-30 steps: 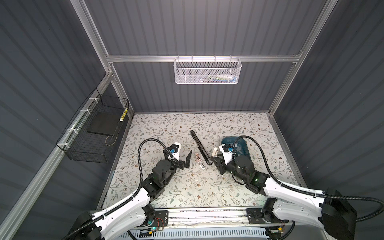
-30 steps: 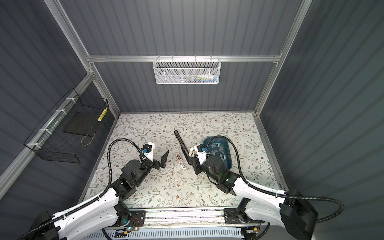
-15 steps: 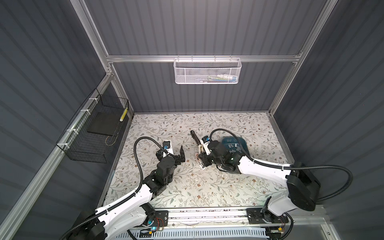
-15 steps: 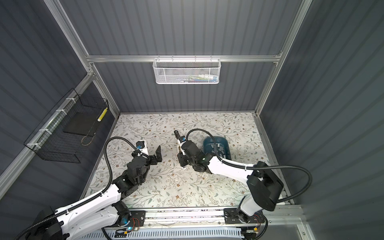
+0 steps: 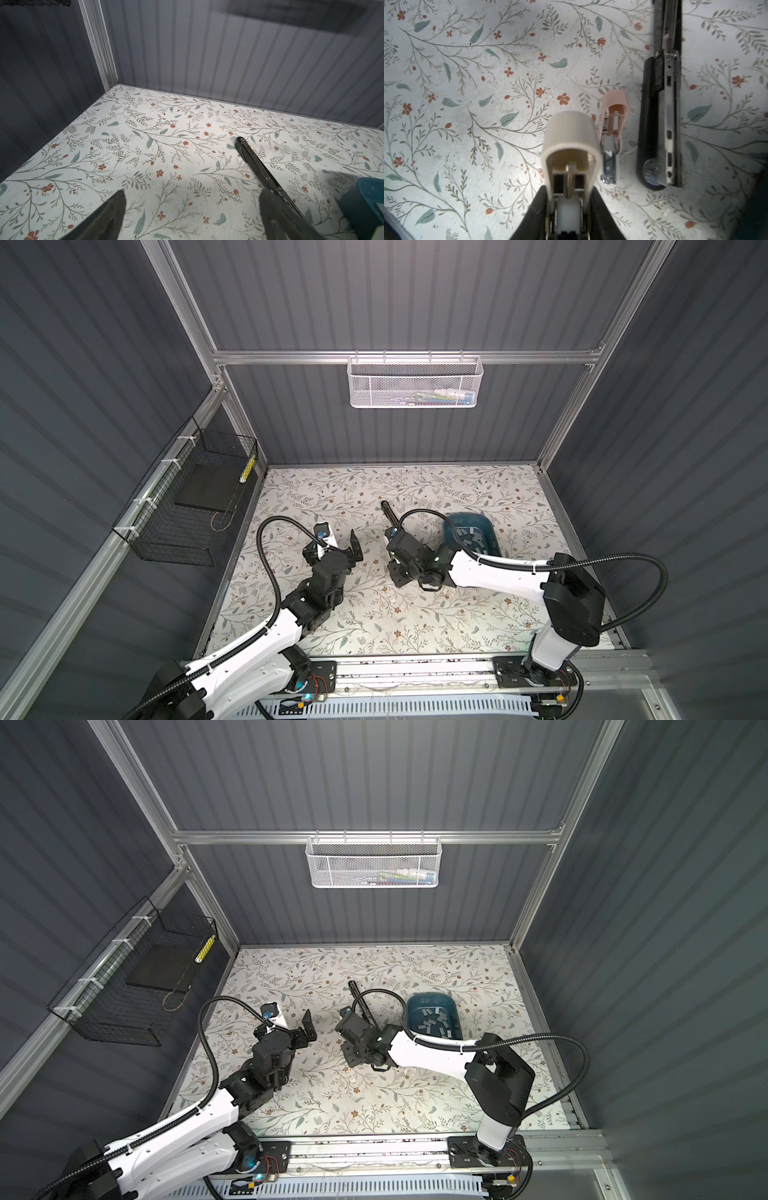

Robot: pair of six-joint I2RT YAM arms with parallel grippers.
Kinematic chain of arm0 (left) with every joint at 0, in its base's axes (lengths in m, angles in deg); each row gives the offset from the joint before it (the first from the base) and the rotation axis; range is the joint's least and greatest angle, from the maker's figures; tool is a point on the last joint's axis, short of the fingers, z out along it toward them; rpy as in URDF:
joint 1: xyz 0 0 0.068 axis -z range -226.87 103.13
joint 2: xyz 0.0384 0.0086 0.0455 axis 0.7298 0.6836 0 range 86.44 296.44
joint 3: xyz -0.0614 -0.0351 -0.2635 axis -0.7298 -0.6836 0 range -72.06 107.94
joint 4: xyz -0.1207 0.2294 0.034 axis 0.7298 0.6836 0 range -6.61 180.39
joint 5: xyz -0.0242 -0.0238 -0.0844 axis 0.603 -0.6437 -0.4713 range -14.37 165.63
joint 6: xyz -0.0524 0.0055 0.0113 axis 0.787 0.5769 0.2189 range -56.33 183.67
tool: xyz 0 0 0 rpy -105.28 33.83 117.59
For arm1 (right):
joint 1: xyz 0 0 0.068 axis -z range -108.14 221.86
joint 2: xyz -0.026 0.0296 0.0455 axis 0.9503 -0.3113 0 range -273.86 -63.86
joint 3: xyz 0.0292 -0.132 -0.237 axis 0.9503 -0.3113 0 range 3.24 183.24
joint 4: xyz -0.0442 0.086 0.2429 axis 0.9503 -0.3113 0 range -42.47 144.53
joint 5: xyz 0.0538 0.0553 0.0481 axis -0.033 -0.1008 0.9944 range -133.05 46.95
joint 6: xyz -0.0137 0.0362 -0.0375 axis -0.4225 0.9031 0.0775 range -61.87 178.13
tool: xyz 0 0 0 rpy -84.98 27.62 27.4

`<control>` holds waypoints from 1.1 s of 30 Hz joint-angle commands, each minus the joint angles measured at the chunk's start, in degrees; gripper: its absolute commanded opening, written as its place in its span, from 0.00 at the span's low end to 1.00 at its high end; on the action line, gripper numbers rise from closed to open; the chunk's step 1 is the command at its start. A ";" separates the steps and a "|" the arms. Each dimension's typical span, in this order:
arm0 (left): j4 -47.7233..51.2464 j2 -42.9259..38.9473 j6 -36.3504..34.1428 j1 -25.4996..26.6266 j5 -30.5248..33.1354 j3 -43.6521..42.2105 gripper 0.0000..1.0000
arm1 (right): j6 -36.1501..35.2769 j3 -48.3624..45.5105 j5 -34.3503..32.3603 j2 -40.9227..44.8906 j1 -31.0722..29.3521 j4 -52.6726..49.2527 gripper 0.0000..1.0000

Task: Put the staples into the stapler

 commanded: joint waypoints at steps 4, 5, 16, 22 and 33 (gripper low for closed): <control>6.25 2.14 1.46 -0.30 1.70 5.25 1.00 | 8.03 -5.51 1.70 -4.61 -2.14 11.38 0.00; 6.59 2.49 1.48 -0.27 1.64 5.57 1.00 | 8.90 -5.34 1.13 -5.40 -2.23 11.89 0.00; 6.45 2.86 1.22 -0.26 0.93 5.61 1.00 | 11.28 -6.74 -6.26 -6.25 -2.78 12.43 0.00; 5.97 3.23 0.31 -0.26 1.02 5.53 1.00 | 12.11 -6.10 -5.98 -9.13 -3.29 12.92 0.00; 5.24 3.87 -0.21 -0.26 0.71 5.33 1.00 | 12.71 -5.94 -8.67 -10.40 -4.93 12.05 0.04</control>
